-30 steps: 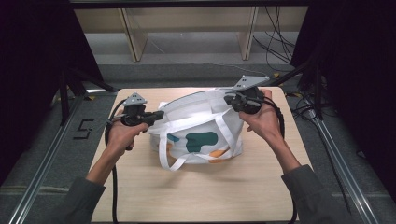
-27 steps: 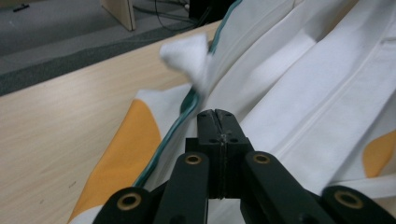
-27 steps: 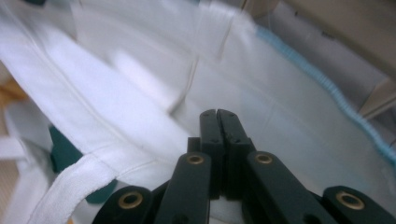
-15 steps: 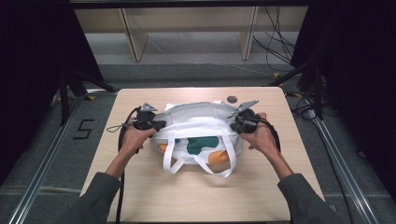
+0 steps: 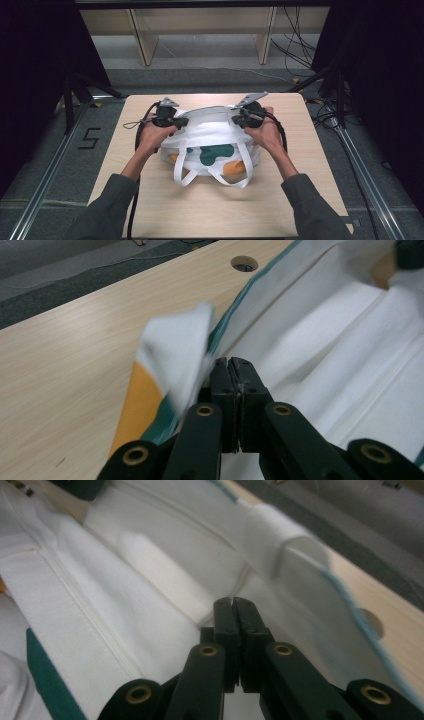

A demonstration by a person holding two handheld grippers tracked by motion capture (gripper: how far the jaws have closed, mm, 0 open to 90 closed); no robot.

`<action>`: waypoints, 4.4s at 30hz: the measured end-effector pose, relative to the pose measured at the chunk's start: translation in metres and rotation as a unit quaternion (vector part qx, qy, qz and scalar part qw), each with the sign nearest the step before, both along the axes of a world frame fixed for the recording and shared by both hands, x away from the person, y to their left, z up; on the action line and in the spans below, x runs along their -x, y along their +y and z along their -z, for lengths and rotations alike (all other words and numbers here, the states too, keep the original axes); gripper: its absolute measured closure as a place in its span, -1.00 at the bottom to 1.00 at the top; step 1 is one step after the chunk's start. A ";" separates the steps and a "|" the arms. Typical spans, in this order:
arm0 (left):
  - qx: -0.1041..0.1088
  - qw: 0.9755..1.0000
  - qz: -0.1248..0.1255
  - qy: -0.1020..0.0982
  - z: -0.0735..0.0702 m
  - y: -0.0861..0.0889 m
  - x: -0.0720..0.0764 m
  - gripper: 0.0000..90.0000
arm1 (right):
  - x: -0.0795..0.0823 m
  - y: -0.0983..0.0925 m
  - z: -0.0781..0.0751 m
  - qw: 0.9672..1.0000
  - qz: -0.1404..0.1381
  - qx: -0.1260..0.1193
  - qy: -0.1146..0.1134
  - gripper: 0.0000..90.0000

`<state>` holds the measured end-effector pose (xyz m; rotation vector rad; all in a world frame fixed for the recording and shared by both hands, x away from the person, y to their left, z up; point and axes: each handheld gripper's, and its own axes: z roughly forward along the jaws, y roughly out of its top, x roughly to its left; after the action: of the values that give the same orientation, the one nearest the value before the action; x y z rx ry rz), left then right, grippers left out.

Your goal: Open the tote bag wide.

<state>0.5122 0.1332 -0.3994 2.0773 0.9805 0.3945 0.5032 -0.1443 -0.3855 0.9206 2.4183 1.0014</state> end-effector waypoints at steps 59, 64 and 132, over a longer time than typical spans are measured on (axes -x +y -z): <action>-0.049 0.999 0.018 -0.011 0.003 -0.017 -0.013 0.90 | -0.024 -0.011 0.016 0.998 0.037 0.051 0.017 1.00; -0.019 0.997 -0.056 0.039 0.044 0.016 -0.043 0.98 | -0.029 -0.040 0.056 0.994 0.066 0.074 0.042 1.00; -0.048 0.998 -0.042 0.012 0.036 0.049 -0.007 0.92 | -0.039 -0.018 0.031 0.997 0.062 0.031 0.029 1.00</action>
<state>0.5195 0.1822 -0.4357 2.1363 1.0846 0.4675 0.5421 -0.1624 -0.4166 1.0772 2.3910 0.8626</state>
